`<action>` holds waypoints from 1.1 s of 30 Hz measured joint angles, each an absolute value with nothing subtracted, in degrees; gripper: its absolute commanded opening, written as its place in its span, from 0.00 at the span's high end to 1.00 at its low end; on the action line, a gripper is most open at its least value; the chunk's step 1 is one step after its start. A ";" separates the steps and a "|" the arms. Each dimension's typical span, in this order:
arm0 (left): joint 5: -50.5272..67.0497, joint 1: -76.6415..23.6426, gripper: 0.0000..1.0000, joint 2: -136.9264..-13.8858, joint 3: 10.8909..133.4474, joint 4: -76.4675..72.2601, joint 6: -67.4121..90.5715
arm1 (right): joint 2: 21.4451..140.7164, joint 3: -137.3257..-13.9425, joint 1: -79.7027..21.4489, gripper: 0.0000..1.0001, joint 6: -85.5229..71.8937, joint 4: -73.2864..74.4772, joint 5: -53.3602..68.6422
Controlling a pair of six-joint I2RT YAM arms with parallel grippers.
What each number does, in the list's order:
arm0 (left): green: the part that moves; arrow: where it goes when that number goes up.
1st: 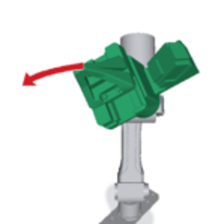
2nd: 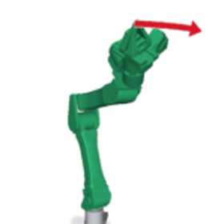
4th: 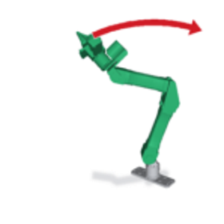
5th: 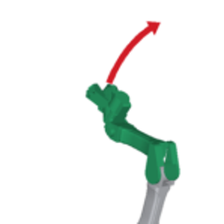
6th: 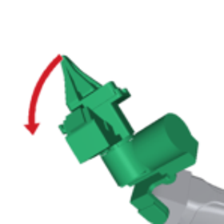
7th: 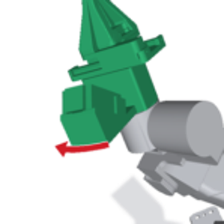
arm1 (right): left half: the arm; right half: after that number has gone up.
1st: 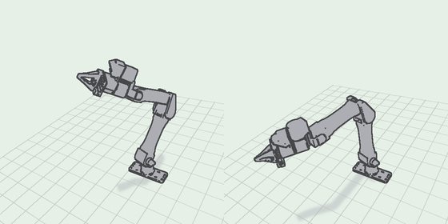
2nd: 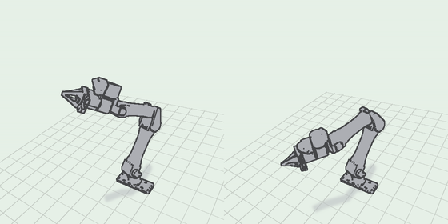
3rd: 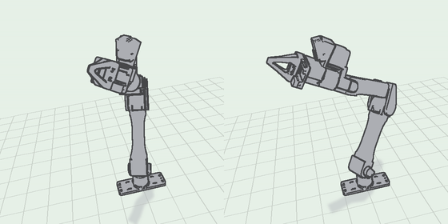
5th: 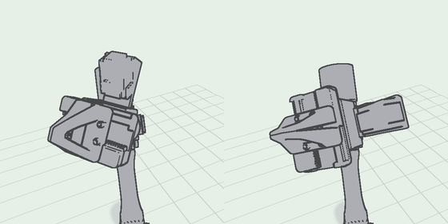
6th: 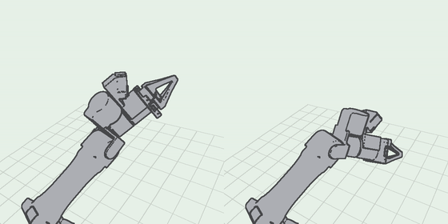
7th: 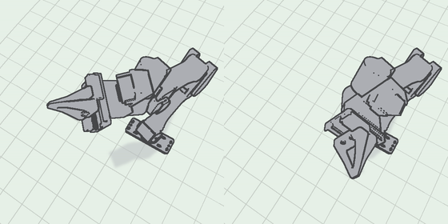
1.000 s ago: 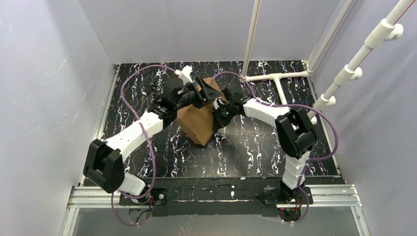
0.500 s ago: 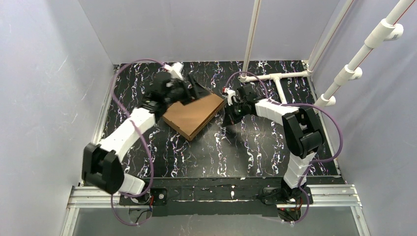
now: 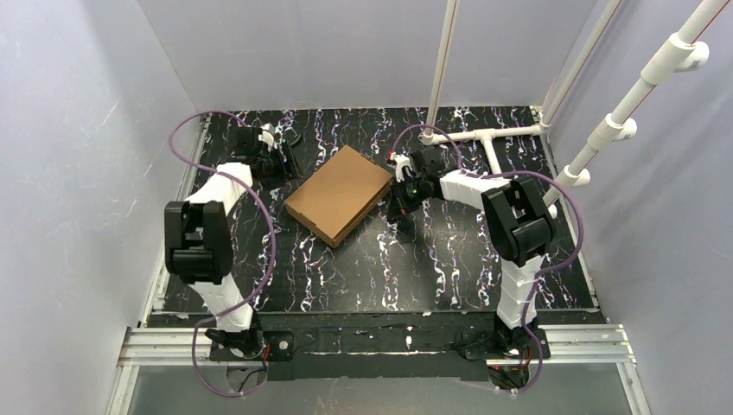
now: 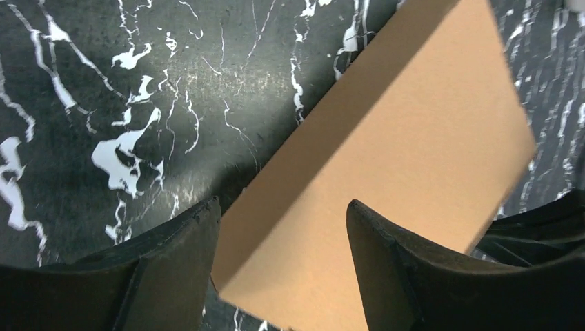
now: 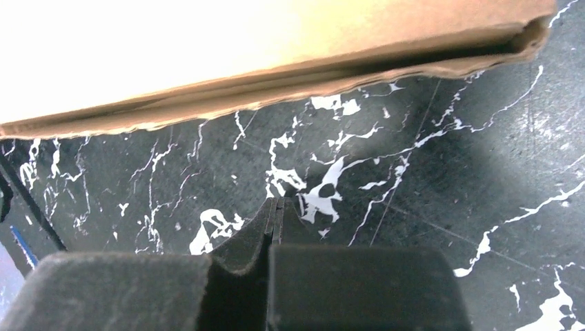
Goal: Fold the paper box
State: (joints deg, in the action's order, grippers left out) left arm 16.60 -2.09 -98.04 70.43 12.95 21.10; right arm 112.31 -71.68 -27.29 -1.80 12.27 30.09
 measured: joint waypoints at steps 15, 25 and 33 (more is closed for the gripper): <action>31.22 -2.13 0.44 -104.99 64.03 2.81 26.15 | 116.71 -76.01 -29.78 0.99 -4.60 8.12 24.64; 32.27 -9.08 0.40 -96.38 51.22 -2.44 35.68 | 113.95 -74.08 -28.42 0.99 -3.95 8.49 21.04; 32.47 -12.23 0.36 -92.55 46.09 -3.14 43.13 | 105.23 -73.73 -29.65 0.99 -1.58 10.74 19.79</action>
